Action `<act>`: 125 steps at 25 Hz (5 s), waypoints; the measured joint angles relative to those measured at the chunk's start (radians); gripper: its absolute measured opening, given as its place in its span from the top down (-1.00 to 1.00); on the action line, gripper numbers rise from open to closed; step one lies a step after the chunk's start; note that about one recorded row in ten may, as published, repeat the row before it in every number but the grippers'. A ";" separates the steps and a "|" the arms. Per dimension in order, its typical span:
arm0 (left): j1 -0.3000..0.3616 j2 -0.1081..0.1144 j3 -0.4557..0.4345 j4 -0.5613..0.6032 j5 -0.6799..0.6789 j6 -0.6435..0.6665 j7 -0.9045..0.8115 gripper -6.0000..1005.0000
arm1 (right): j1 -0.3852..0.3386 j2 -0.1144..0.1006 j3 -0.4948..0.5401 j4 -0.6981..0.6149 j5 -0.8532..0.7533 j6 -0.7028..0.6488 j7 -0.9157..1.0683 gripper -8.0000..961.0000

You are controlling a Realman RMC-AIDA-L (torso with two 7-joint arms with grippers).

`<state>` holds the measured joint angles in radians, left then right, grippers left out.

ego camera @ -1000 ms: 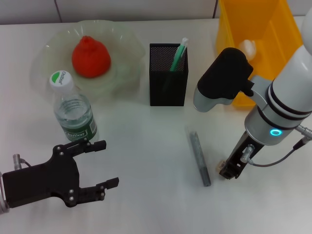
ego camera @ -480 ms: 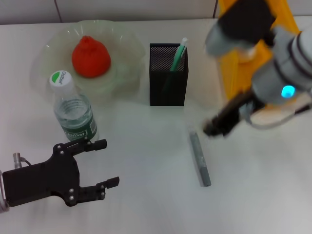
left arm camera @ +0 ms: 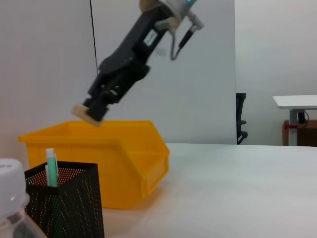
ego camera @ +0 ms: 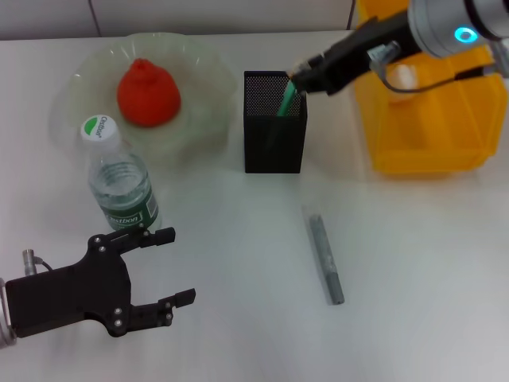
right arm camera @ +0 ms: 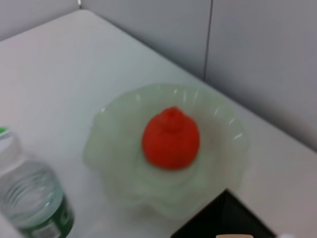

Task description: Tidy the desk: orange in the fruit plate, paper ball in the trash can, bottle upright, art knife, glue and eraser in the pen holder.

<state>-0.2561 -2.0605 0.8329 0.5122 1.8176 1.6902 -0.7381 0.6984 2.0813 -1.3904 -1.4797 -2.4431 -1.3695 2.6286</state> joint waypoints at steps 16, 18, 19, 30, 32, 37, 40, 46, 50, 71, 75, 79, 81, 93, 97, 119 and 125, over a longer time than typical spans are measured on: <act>0.005 0.001 0.000 -0.004 0.004 0.001 0.002 -0.62 | 0.143 0.001 -0.007 0.321 -0.003 0.156 -0.058 0.38; 0.005 0.001 0.000 -0.004 0.004 0.002 0.002 -0.62 | 0.132 0.001 -0.002 0.268 -0.003 0.096 -0.016 0.24; 0.005 0.001 0.000 -0.003 0.004 0.002 0.002 -0.62 | 0.125 0.001 -0.001 0.239 -0.003 0.057 0.007 0.17; 0.000 0.001 -0.007 0.004 0.025 -0.001 0.001 -0.62 | 0.023 0.007 -0.178 0.059 -0.130 -0.184 0.209 -0.30; 0.000 0.002 -0.007 0.005 0.025 -0.001 0.000 -0.62 | 0.017 0.008 -0.214 0.082 -0.148 -0.181 0.233 -0.35; 0.001 0.002 -0.008 0.005 0.025 -0.001 0.000 -0.62 | 0.017 0.008 -0.255 0.158 -0.146 -0.127 0.245 -0.37; 0.001 0.002 -0.008 0.005 0.025 -0.002 0.000 -0.62 | 0.028 0.008 -0.274 0.207 -0.131 -0.089 0.246 -0.38; 0.000 0.002 -0.008 0.005 0.025 -0.003 -0.001 -0.62 | 0.043 0.008 -0.301 0.264 -0.110 -0.049 0.246 -0.37; -0.003 0.001 -0.008 0.005 0.025 -0.003 -0.001 -0.62 | 0.053 0.008 -0.311 0.308 -0.103 -0.022 0.246 -0.37; -0.004 -0.001 -0.008 0.003 0.025 -0.003 -0.003 -0.62 | 0.097 0.010 -0.336 0.429 -0.065 0.022 0.226 0.12; -0.002 -0.001 -0.008 0.004 0.025 -0.003 -0.002 -0.62 | 0.118 0.009 -0.361 0.461 -0.065 0.022 0.225 0.23; -0.002 0.000 -0.007 0.004 0.025 -0.003 -0.002 -0.62 | 0.122 0.009 -0.388 0.456 -0.065 0.020 0.225 0.56; -0.002 0.000 -0.007 0.004 0.025 -0.003 -0.001 -0.62 | 0.123 0.010 -0.389 0.447 -0.062 0.015 0.224 0.65; 0.002 0.002 -0.007 0.005 0.025 0.002 0.000 -0.62 | -0.095 0.005 -0.127 0.022 0.063 -0.052 0.057 0.70; -0.002 0.002 -0.008 0.003 0.025 -0.002 0.002 -0.62 | -0.176 0.009 -0.023 -0.039 0.281 0.034 -0.137 0.70; 0.000 -0.001 -0.002 0.005 0.026 -0.003 0.002 -0.62 | -0.049 0.006 -0.021 0.734 1.160 0.484 -1.189 0.71; 0.001 -0.001 -0.007 0.005 0.026 0.002 0.002 -0.62 | -0.072 0.009 -0.013 0.771 1.165 0.484 -1.236 0.59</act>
<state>-0.2548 -2.0610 0.8258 0.5169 1.8438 1.6926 -0.7363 0.6264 2.0902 -1.4035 -0.7092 -1.2785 -0.8851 1.3929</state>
